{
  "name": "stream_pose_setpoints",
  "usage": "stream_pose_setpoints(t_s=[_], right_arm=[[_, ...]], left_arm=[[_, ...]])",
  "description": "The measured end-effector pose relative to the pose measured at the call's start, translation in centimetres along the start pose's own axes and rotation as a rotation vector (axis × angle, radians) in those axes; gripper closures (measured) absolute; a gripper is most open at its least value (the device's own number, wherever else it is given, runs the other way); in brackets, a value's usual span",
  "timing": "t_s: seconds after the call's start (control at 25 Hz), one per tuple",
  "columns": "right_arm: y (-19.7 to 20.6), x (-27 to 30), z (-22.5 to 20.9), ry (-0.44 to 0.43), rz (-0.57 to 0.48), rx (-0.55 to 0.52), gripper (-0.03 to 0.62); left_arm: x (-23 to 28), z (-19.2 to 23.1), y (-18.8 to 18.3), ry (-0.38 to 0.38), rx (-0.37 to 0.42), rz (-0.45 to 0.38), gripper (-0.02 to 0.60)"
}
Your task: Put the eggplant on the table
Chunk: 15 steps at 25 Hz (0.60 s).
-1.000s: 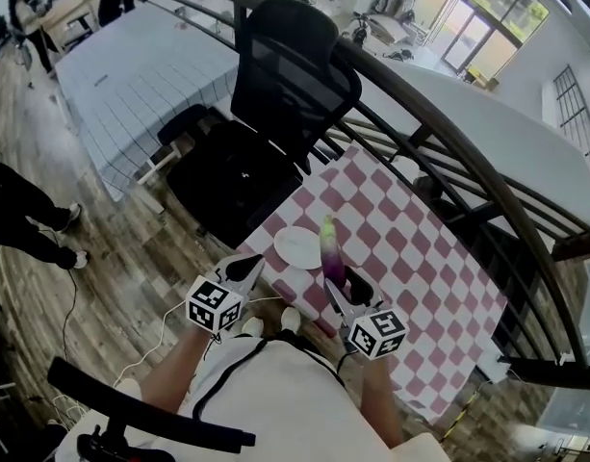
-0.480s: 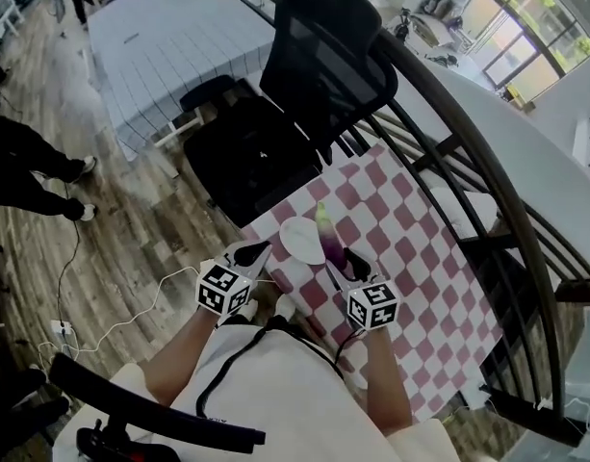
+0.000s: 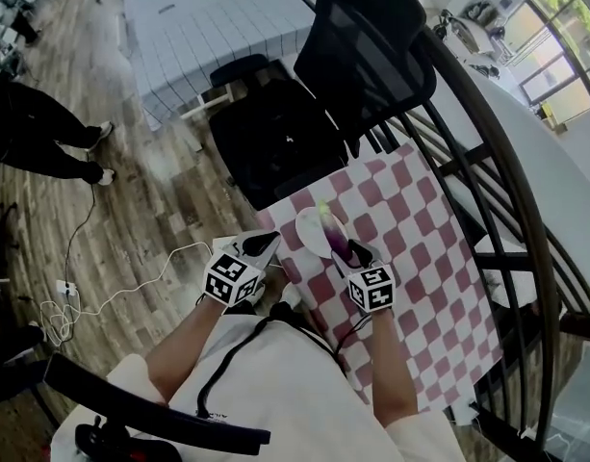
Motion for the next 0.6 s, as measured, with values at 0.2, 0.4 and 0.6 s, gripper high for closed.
stream_pose_setpoints(t_s=[0.2, 0.4, 0.6], right_arm=[[1.0, 1.3, 0.0, -0.023, 0.050, -0.097, 0.381], [2.1, 2.9, 0.0, -0.047, 0.090, -0.207, 0.381], [2.6, 3.8, -0.1, -0.068, 0.110, -0.236, 0.381]], left_arm=[[-0.2, -0.1, 0.6, -0.036, -0.020, 0.007, 0.575], [-0.3, -0.4, 1.0, -0.064, -0.030, 0.012, 0.575], [-0.5, -0.6, 1.5, -0.086, -0.041, 0.015, 0.575]])
Point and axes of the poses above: the fingertips, and each gripper's own axes: x forward along the fingers, z to its left, y out of its underside, the point moved 9 cm from there along -x, backward along the fingers, and after that the axes turned 15 degrees about y, right-handed, at the moved point
